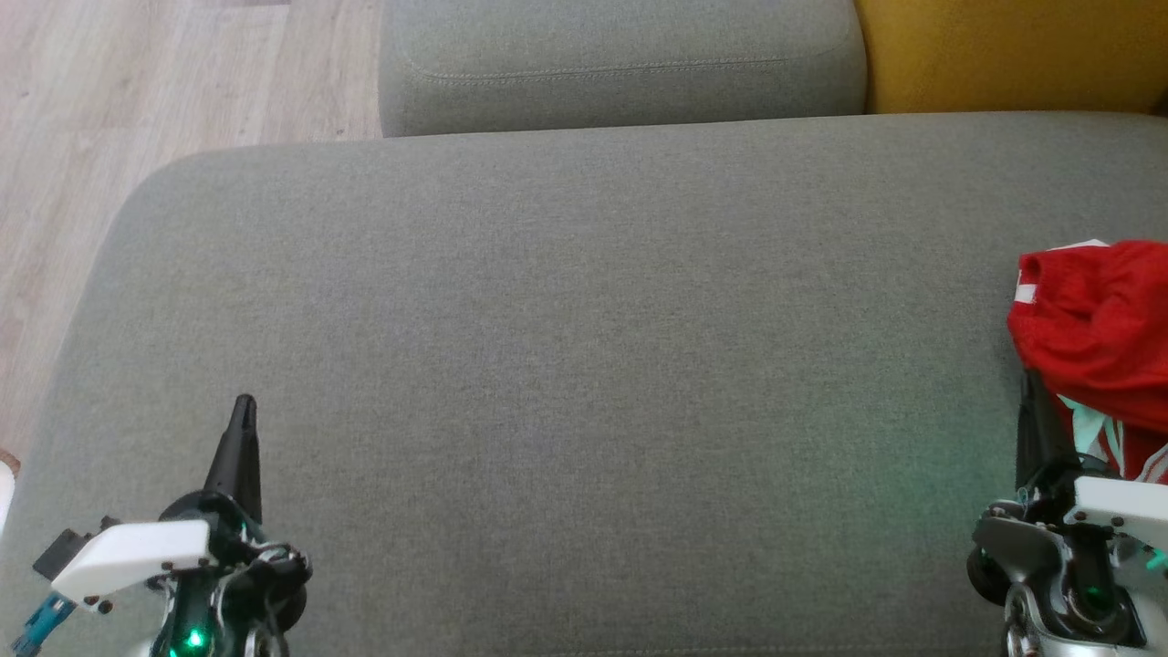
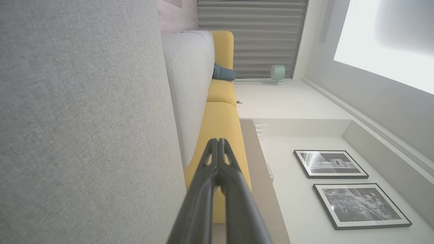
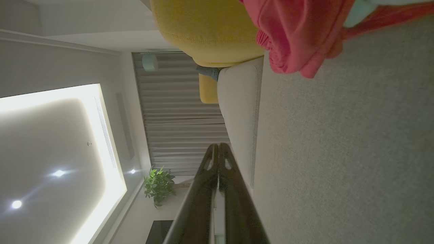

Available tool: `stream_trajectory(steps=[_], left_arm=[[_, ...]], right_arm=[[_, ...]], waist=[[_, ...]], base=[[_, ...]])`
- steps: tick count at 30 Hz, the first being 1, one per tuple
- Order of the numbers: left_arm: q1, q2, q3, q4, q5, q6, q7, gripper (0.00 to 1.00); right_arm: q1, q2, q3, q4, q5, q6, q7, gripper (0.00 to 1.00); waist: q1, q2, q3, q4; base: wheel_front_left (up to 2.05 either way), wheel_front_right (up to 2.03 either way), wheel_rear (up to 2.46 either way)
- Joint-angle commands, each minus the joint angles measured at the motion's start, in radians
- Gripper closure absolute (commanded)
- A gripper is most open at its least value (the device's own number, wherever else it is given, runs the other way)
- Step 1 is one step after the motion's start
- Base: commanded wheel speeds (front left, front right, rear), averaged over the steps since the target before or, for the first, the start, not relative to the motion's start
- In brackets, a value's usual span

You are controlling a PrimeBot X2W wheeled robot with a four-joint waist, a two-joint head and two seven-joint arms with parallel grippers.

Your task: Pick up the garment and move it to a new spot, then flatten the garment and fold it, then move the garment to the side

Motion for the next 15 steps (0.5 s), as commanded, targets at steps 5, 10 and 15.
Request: stream_trajectory(steps=[5, 10, 15], left_arm=[[-0.053, 0.018, 0.035, -0.036, -0.004, -0.007, 0.009, 1.00], [-0.053, 0.018, 0.035, -0.036, -0.004, -0.007, 0.009, 1.00], [-0.053, 0.018, 0.035, -0.036, -0.004, -0.007, 0.009, 1.00]], right_arm=[[-0.023, -0.005, 0.021, -0.038, 0.007, 0.007, 0.007, 1.00], [-0.023, -0.005, 0.021, -0.038, 0.007, 0.007, 0.007, 1.00], [-0.023, -0.005, 0.021, -0.038, 0.007, 0.007, 0.007, 1.00]], waist=[[0.0000, 0.0000, 0.000, 0.000], [0.0000, 0.0000, 0.000, 0.000], [0.0000, 0.0000, 0.000, 0.000]], base=[[0.00, 0.00, 0.00], [0.00, 0.00, 0.00], [0.00, 0.00, 0.00]])
